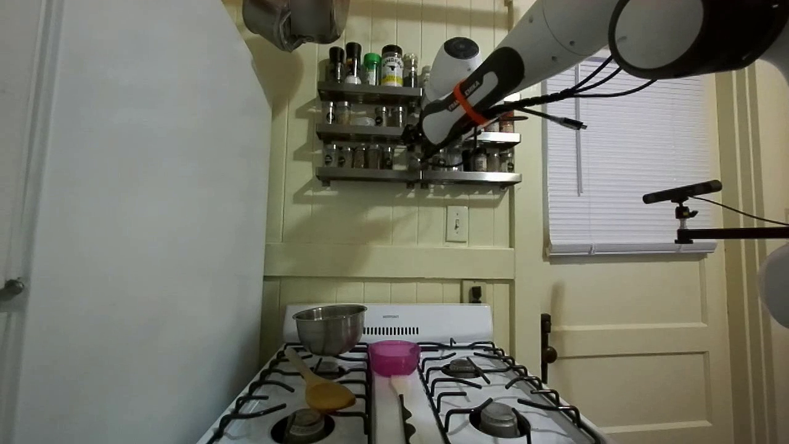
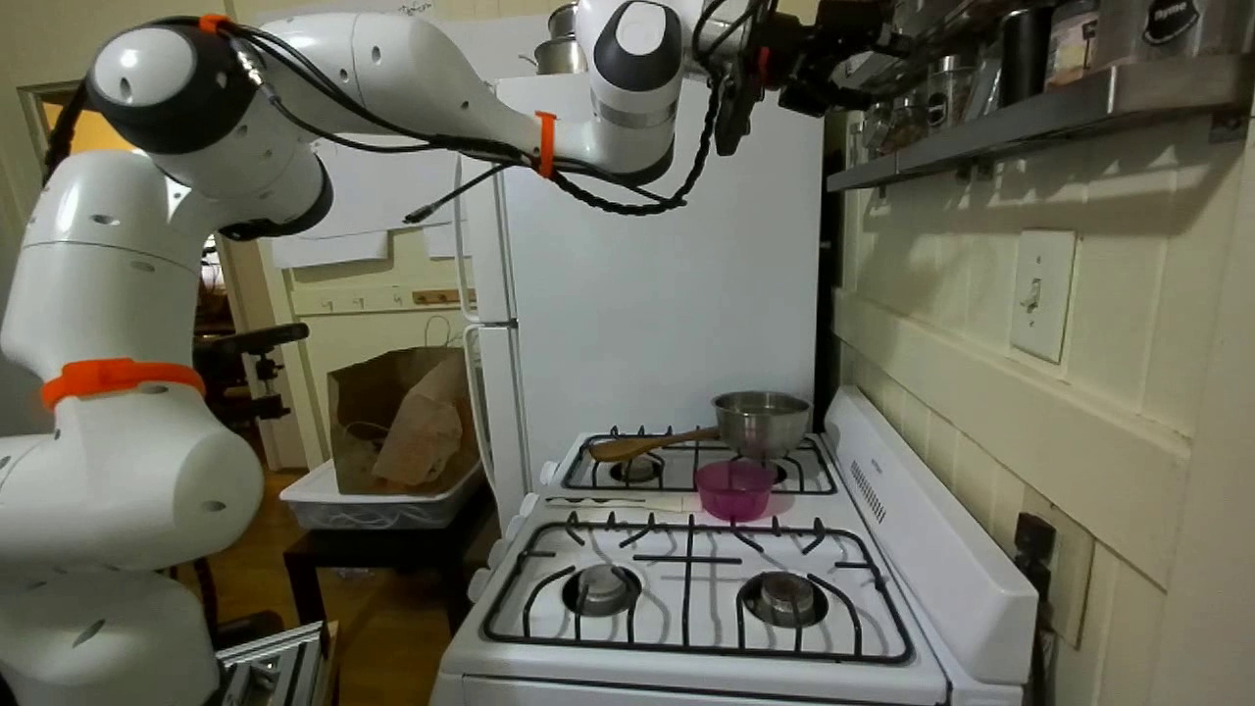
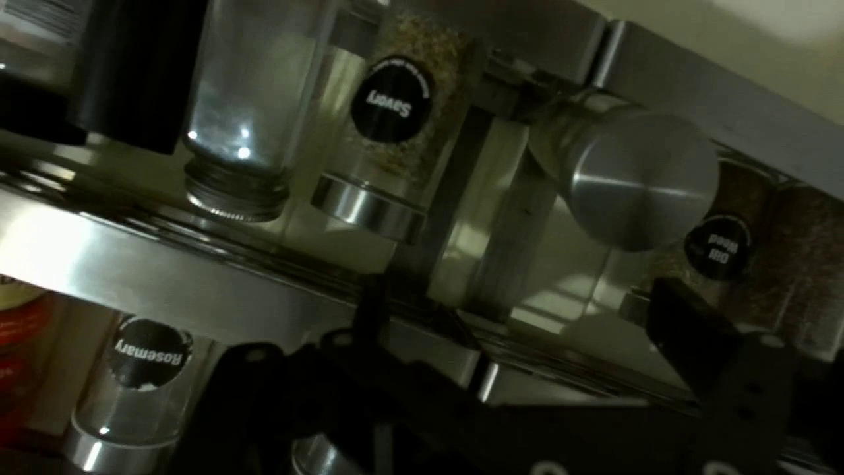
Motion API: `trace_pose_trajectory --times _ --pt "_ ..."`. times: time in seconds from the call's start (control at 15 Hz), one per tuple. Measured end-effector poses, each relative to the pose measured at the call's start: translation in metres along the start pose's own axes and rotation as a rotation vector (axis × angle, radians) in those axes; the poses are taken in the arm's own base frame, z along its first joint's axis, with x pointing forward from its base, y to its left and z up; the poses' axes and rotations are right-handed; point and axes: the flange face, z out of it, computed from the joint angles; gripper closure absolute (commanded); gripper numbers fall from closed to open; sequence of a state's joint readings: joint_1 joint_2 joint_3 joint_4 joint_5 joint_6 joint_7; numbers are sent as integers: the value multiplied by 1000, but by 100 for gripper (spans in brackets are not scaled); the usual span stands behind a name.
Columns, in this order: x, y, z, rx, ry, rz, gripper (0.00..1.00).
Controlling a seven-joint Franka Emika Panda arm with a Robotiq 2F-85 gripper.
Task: Pick up one spice from the center of the bottom shelf, sprinkle some of its content into the pot and then place the spice back at the center of the bottom shelf
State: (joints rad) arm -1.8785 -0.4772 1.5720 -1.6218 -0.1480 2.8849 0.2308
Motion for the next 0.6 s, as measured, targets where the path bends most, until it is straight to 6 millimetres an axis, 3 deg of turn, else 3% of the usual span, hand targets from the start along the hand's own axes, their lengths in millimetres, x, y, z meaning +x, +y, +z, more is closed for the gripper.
trace_pose_trajectory --times 0.4,0.6 --pt "-4 47 -22 81 -131 -212 0" --pt "-3 59 -34 162 -186 -332 0"
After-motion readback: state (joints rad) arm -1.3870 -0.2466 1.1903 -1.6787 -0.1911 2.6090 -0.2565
